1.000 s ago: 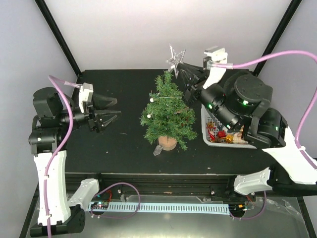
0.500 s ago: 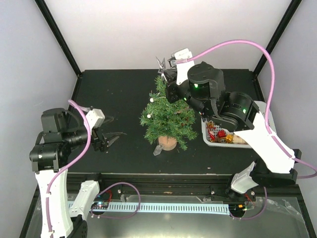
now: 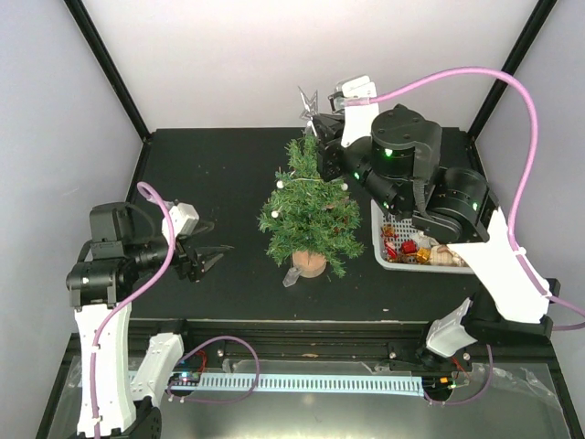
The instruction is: Decorate the small christmas tree
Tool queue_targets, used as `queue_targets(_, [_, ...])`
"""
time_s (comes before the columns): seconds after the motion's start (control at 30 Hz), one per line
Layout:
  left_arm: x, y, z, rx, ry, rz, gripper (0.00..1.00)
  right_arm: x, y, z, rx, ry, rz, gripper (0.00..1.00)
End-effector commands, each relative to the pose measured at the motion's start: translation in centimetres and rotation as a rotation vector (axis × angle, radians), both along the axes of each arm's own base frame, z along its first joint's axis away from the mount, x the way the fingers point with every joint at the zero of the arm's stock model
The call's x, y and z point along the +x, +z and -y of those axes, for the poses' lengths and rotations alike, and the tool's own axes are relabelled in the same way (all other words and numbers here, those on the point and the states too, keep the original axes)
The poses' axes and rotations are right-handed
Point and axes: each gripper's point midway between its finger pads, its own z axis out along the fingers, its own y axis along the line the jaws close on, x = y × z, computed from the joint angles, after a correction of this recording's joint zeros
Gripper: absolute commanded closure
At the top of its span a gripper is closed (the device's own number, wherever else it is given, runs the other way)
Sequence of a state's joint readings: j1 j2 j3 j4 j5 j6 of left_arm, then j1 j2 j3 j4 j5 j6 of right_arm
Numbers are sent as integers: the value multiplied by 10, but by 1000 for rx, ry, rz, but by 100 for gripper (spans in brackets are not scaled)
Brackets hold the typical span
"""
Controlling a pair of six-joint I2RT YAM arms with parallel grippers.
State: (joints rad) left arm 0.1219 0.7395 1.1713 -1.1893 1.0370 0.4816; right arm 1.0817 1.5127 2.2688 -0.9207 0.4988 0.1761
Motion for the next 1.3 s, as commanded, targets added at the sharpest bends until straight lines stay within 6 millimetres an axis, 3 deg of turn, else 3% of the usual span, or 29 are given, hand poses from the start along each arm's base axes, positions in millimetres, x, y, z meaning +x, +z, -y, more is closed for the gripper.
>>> queue_targets(0.0, [1, 5, 3, -28, -19, 17, 18, 5, 5, 9, -25, -45, 20, 99])
queue_targets(0.2, [1, 7, 4, -39, -23, 13, 18, 6, 5, 11, -30, -57, 31, 99])
queue_targets(1.27, [2, 3, 5, -44, -36, 0, 18, 18, -33, -6, -51, -34, -68, 99])
